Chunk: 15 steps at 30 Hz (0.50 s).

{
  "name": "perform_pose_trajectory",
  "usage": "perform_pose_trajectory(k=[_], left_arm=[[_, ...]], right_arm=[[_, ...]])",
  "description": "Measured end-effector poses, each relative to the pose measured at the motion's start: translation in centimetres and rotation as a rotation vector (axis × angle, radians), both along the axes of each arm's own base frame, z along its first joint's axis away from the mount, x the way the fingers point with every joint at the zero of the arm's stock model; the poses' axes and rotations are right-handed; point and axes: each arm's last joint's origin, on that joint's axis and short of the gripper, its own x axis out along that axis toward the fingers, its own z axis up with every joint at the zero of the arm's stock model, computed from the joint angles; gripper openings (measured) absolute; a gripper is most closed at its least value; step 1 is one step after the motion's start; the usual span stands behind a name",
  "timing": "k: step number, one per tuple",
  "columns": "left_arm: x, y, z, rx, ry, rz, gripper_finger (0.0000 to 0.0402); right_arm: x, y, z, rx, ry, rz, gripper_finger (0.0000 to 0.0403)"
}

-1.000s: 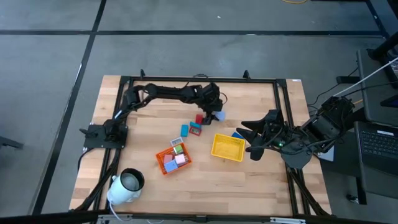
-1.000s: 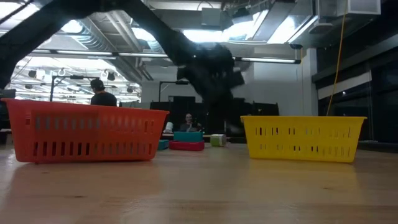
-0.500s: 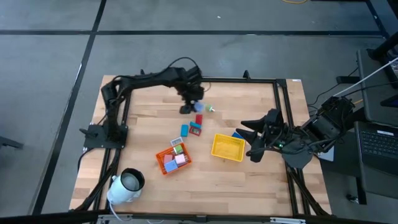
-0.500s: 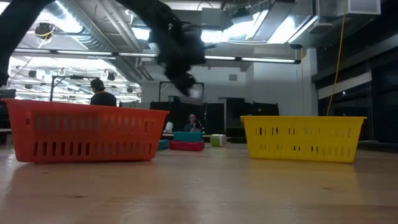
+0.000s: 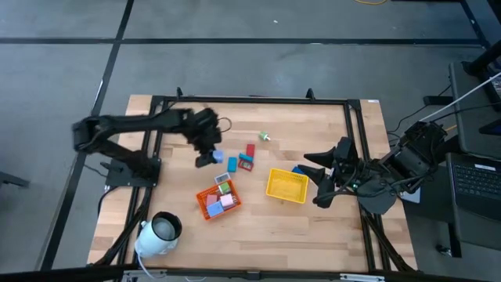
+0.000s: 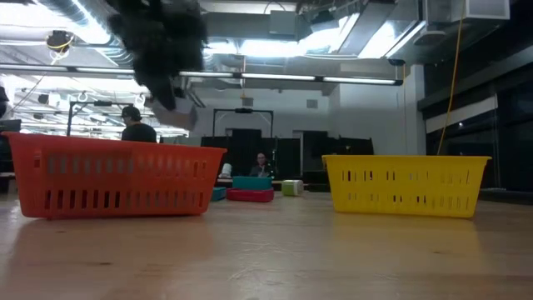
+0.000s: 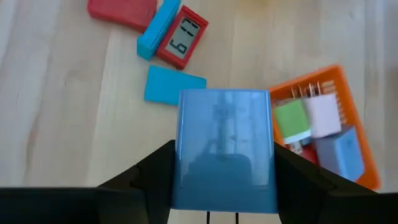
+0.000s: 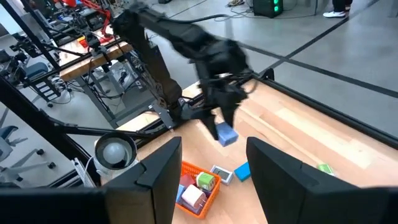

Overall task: Pick & Place Office items
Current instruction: Put the light violet charger adapter into the orange bin

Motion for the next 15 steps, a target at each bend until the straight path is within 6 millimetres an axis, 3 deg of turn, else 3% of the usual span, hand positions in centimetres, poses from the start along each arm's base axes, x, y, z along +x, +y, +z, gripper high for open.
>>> perform_pose_trajectory(k=[6,15], left_arm=[[-2.2,-4.2,1.2,-0.045,-0.129,0.23,0.0204],[-2.3,-9.4,0.9,-0.087,-0.091,0.356,0.0204]], right_arm=[[0.1,0.1,0.1,-0.014,0.002,0.015,0.0187],[0.1,0.2,0.2,-0.016,0.003,0.038,0.0187]])
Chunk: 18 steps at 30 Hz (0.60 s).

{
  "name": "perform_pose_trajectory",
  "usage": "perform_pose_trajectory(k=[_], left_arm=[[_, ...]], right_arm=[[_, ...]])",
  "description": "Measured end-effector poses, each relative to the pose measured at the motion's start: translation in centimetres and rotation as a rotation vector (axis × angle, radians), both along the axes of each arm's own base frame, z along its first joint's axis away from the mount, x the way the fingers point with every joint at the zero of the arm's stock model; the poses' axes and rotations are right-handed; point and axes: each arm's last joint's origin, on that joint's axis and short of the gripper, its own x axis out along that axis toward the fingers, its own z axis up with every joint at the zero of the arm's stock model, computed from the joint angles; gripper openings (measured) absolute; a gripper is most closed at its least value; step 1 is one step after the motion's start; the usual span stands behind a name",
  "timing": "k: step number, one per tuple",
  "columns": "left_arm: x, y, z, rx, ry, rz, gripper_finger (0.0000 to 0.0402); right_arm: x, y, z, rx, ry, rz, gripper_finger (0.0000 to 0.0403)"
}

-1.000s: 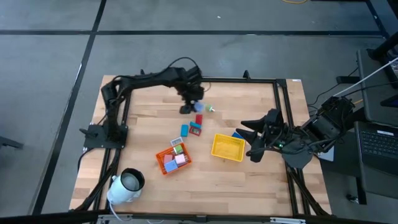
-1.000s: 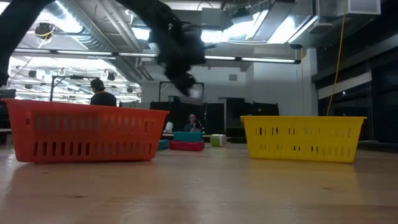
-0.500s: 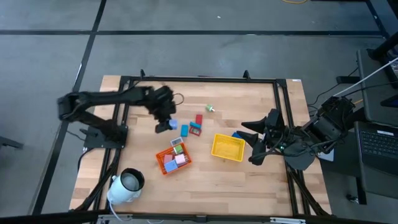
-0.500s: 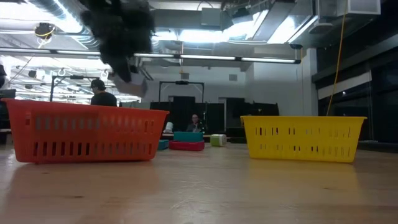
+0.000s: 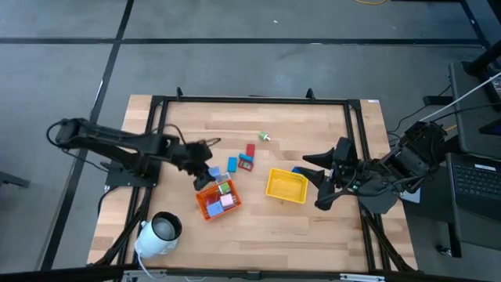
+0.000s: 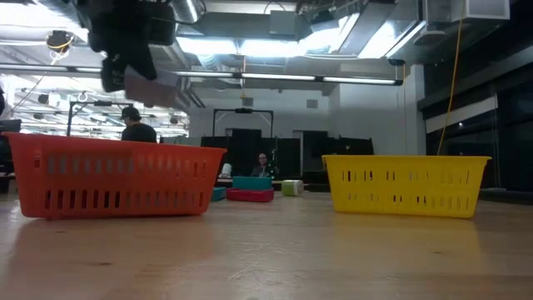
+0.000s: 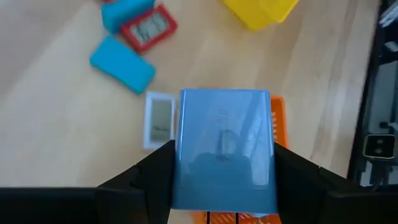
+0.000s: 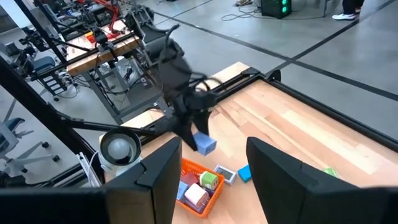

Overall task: Pick & Place Office items
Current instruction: Put the light violet charger adapter into the orange bin

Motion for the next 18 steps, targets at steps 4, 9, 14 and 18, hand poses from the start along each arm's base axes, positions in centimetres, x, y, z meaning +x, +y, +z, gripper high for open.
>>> perform_pose_trajectory(k=[4,9,14,18], left_arm=[[0.4,-2.3,-0.6,-0.041,0.016,0.036,0.0204],[0.8,-5.0,-1.0,-0.11,0.001,0.033,0.0205],[0.9,-6.7,-2.0,-0.135,0.048,0.065,0.0207],[1.5,-7.4,-3.3,-0.136,0.1,0.07,0.0207]], right_arm=[[0.1,0.0,0.1,0.0,-0.005,0.003,0.0187],[0.1,0.1,0.2,-0.007,-0.012,0.011,0.0187],[0.1,0.1,0.2,-0.009,-0.013,0.013,0.0187],[0.1,0.1,0.2,-0.011,-0.012,0.017,0.0187]])
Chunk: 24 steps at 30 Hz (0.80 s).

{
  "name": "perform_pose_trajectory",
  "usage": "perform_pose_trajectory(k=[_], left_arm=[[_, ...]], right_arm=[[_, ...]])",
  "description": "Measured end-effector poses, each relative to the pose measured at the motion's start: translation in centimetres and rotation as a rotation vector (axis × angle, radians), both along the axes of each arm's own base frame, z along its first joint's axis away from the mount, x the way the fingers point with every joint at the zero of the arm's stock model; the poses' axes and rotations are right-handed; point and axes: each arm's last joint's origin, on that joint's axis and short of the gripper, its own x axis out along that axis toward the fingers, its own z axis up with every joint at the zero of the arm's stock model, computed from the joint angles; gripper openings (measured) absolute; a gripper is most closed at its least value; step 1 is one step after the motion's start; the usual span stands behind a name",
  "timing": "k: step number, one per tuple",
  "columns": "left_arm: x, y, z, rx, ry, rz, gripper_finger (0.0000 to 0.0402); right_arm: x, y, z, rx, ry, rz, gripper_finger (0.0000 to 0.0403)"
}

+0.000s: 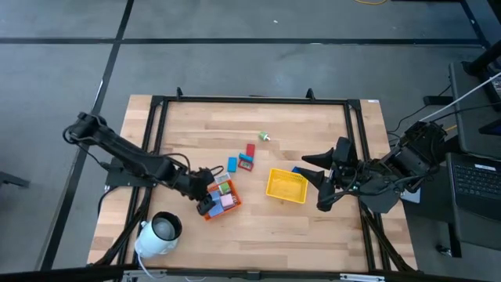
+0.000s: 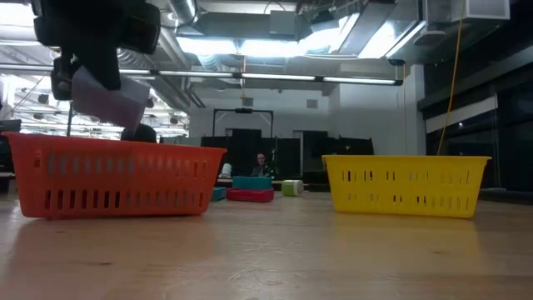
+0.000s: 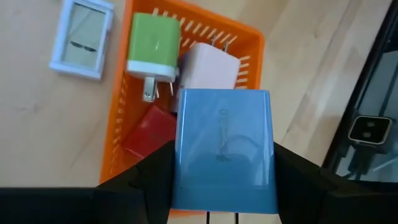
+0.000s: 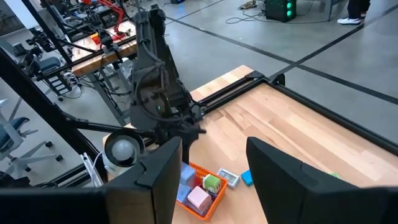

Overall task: Pick & Place Office items
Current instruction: Put the light violet charger adapter into the orange bin

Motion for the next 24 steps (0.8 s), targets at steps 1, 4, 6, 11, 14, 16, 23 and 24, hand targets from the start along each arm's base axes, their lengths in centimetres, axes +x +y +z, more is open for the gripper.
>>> perform_pose_trajectory(k=[1,4,6,11,14,16,23,24], left_arm=[[0.2,-0.1,-0.3,-0.004,0.008,-0.004,0.0207],[0.9,-0.5,-1.0,-0.036,0.022,-0.014,0.0207],[1.2,-0.6,-1.3,-0.06,0.029,0.001,0.0207],[1.2,-0.5,-1.6,-0.069,0.047,0.072,0.0207],[1.1,-0.5,-1.2,-0.079,0.033,0.091,0.0207],[1.0,-0.4,-1.0,-0.084,0.029,0.099,0.0207],[0.6,-0.3,-1.3,-0.065,0.074,0.121,0.0211],[0.5,-0.2,-1.3,-0.057,0.085,0.13,0.0213]], right_arm=[[0.0,0.0,0.0,0.0,0.0,0.0,0.0187],[0.0,0.0,0.0,0.004,-0.001,0.004,0.0187],[0.0,0.1,0.1,0.013,-0.007,0.009,0.0187],[0.1,0.2,0.2,0.033,-0.014,0.024,0.0187],[0.1,0.3,0.3,0.039,-0.022,0.025,0.0187],[0.1,0.3,0.3,0.041,-0.024,0.025,0.0187],[-0.1,0.5,0.3,0.042,-0.024,0.036,0.0187],[-0.1,0.6,0.3,0.042,-0.024,0.038,0.0187]])
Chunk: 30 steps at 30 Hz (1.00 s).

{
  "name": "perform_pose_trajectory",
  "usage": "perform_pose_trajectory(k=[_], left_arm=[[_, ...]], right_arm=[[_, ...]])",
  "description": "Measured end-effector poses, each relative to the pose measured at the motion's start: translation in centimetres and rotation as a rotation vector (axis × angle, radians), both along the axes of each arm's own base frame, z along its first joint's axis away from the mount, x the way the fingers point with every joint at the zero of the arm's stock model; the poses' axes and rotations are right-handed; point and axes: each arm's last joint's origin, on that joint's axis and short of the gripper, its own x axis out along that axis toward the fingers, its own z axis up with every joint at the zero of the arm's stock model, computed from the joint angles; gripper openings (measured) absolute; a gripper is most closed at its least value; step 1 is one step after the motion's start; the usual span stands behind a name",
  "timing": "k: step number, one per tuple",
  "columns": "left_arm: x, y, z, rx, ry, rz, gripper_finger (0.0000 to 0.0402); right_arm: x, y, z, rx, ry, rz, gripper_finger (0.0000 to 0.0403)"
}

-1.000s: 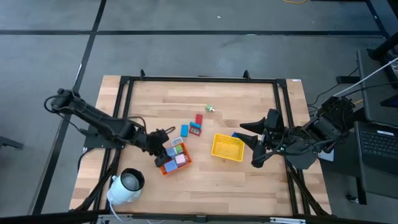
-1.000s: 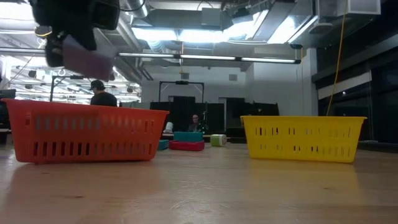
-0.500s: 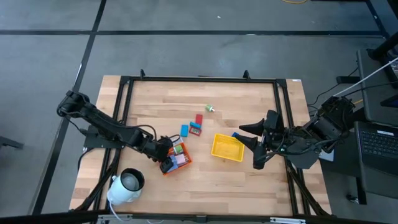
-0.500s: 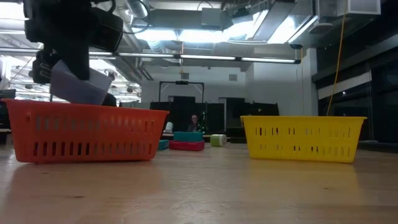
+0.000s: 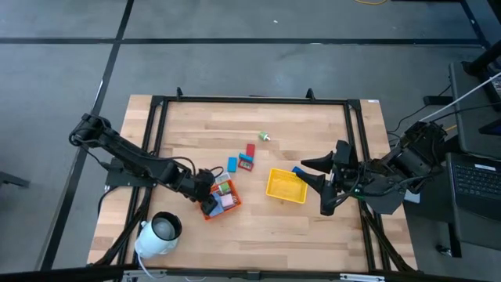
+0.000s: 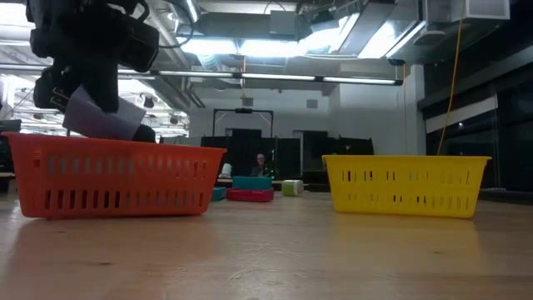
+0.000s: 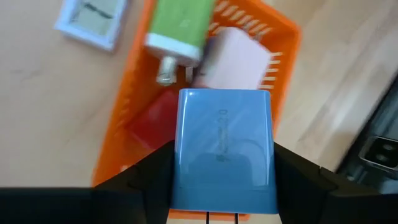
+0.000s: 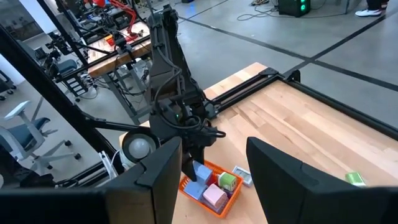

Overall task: Pick & Place Office items
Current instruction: Put the light violet charger adapter into the orange bin, then put the green charger adapter into the orange bin

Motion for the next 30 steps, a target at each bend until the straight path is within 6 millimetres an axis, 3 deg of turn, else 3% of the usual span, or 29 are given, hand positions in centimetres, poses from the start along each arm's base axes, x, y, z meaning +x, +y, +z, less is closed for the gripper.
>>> perform_pose_trajectory(k=[14,30], left_arm=[[-1.2,-0.4,0.1,0.037,0.053,-0.019,0.0243],[-3.1,1.0,3.7,0.222,-0.183,0.111,0.0258]], right_arm=[[-0.1,0.1,0.0,0.014,-0.006,-0.002,0.0187],[-0.1,0.1,0.1,0.019,-0.012,-0.003,0.0187]])
